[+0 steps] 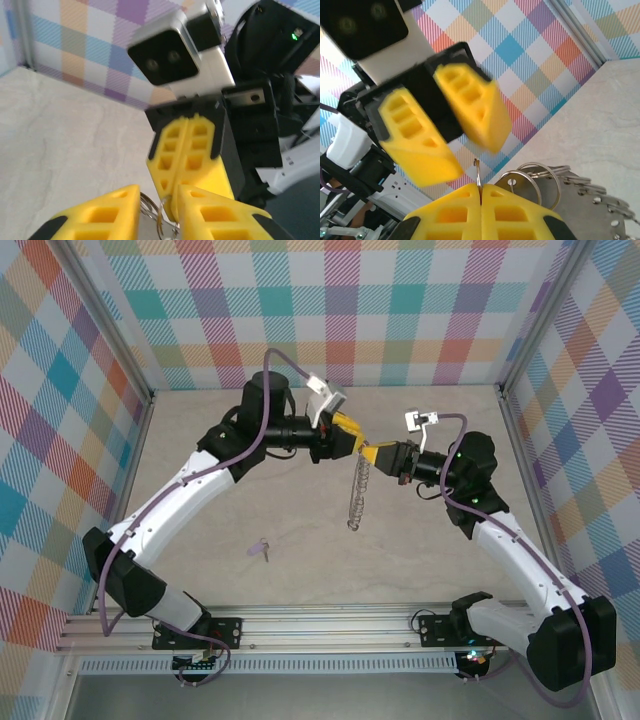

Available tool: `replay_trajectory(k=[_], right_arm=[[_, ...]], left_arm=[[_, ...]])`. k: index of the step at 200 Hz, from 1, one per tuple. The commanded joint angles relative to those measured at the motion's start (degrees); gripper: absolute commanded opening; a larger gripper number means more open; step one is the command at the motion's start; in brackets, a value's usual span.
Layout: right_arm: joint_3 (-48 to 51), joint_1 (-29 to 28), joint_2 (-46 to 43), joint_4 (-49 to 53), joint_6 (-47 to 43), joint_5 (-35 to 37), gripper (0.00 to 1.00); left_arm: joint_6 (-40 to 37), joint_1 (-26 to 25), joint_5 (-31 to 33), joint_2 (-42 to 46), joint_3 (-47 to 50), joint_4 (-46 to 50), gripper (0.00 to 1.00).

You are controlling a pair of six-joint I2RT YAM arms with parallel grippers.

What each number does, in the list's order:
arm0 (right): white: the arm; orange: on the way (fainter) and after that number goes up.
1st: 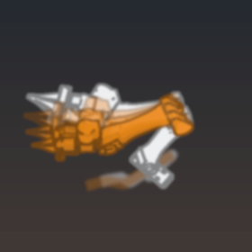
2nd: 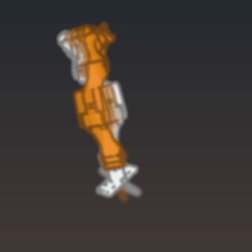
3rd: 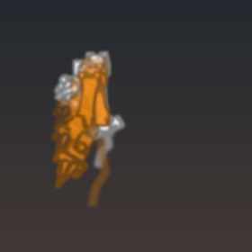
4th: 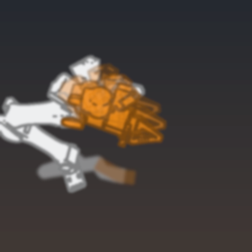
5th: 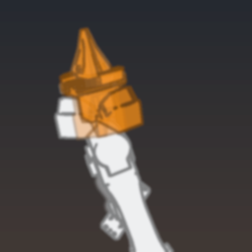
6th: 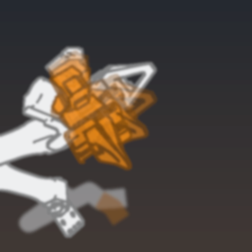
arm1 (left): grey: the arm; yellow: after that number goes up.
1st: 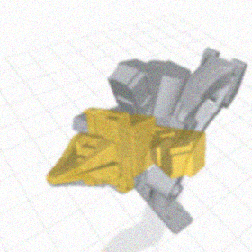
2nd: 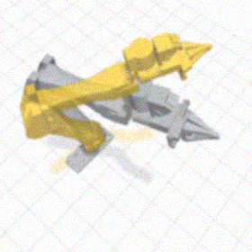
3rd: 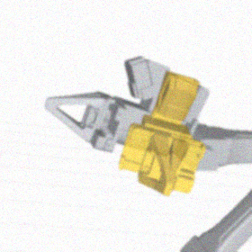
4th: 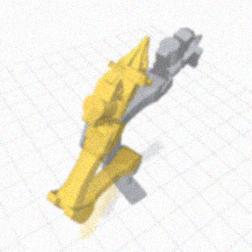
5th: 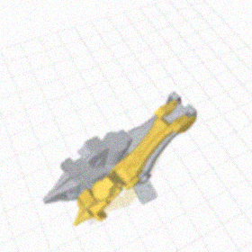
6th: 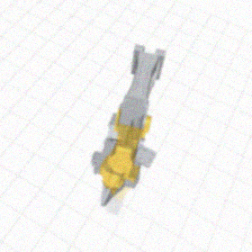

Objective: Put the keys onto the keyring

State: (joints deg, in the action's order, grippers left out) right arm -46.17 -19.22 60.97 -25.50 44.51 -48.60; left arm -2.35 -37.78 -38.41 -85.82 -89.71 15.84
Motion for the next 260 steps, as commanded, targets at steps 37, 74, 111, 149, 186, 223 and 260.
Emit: replay_trajectory(k=[37,74,111,149,186,223,260], right_arm=[[-3.4,-0.4,-0.5,0.0,-5.6,0.4,0.0],[-4.8,-0.3,-0.6,5.1,-10.8,-1.0,0.0],[-7.2,-0.3,-1.0,13.8,-18.1,-2.1,0.0],[-5.5,-0.2,-1.1,9.9,-15.9,-1.4,0.0],[-2.9,-0.2,-0.7,0.3,-10.2,0.0,0.0],[-1.3,-0.3,0.2,-10.1,-3.4,2.7,0.0],[0.3,-0.3,1.7,-21.8,2.5,7.5,0.0]], left_arm=[[11.1,0.5,10.0,8.6,9.1,-12.9,0.48],[9.6,0.8,9.6,10.2,10.5,-11.5,0.5],[5.7,1.7,5.9,9.8,8.4,-6.4,0.5],[8.1,2.4,4.1,9.3,9.2,-7.5,0.48],[17.6,2.5,5.0,9.0,13.5,-16.0,0.43],[30.9,2.5,7.6,9.1,20.3,-30.5,0.39],[40.8,2.2,10.6,9.6,26.0,-44.2,0.35]])
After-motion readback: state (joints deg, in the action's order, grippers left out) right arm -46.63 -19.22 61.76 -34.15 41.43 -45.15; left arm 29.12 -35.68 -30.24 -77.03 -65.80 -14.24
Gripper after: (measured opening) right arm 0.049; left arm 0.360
